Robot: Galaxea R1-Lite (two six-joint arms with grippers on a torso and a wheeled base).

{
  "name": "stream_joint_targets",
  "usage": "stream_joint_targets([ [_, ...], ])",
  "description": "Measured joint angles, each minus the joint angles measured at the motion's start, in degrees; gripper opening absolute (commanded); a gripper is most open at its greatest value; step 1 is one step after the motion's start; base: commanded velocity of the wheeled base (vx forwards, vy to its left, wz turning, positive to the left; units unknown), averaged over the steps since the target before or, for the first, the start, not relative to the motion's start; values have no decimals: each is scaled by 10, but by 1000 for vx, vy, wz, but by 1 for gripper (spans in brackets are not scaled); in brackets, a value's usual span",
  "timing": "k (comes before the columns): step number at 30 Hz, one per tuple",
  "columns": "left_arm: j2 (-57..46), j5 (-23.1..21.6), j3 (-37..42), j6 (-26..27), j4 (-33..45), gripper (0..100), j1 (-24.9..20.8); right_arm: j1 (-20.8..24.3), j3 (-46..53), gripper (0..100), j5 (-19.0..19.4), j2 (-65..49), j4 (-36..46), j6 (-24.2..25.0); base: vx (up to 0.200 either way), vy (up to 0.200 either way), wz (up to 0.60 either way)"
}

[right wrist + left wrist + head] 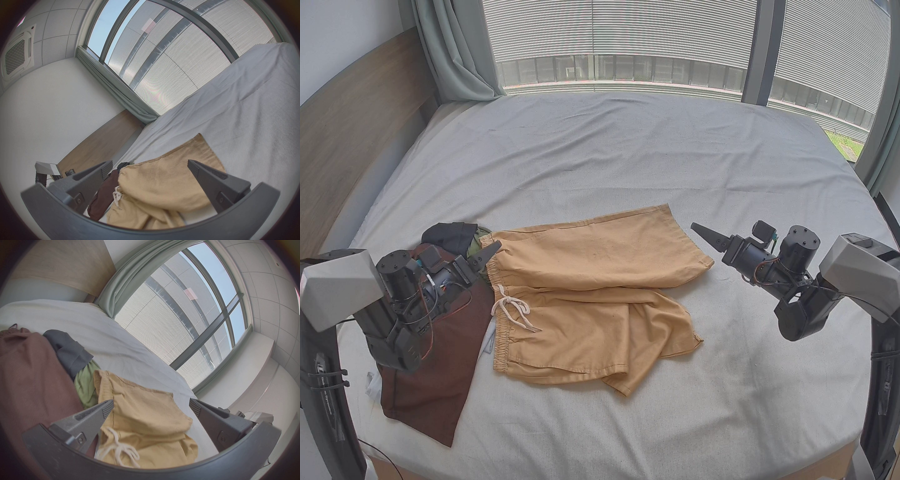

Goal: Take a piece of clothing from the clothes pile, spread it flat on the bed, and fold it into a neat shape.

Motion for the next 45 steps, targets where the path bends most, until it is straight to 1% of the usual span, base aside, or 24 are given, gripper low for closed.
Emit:
stream_joint_targets([
  [3, -38, -20, 64, 10, 0, 100, 5, 6, 59, 100, 0, -36, -15, 0, 0, 0, 0],
  [8, -103, -74, 172, 42, 0, 100, 11, 18, 143, 100, -2, -93, -27, 0, 0, 0, 0],
  [11, -142, -99, 221, 60, 0, 100, 15, 24, 193, 100, -2, -125, -32, 2, 0, 0, 0],
  [16, -191, -132, 276, 76, 0, 100, 19, 33, 240, 100, -3, -161, -35, 1, 0, 0, 0],
  [20, -212, -144, 294, 108, 0, 100, 20, 37, 263, 100, -2, -177, -35, 0, 0, 0, 0],
  [23, -217, -148, 302, 150, 1, 100, 23, 41, 280, 100, -1, -183, -35, -2, 0, 0, 0],
  [27, -210, -171, 310, 217, 1, 100, 32, 49, 303, 100, 1, -188, -35, -19, 0, 0, 0],
  [32, -195, -195, 325, 311, 2, 100, 46, 62, 322, 100, 0, -186, -35, -68, 0, 0, 0],
  [35, -185, -204, 332, 352, 2, 100, 55, 67, 326, 100, -2, -174, -35, -112, 0, 0, 0],
  [38, -175, -211, 338, 366, 2, 100, 61, 68, 331, 100, -3, -157, -34, -135, 0, 0, 0],
  [45, -155, -212, 344, 367, 2, 100, 66, 60, 327, 100, -4, -139, -34, -138, 0, 0, 0],
])
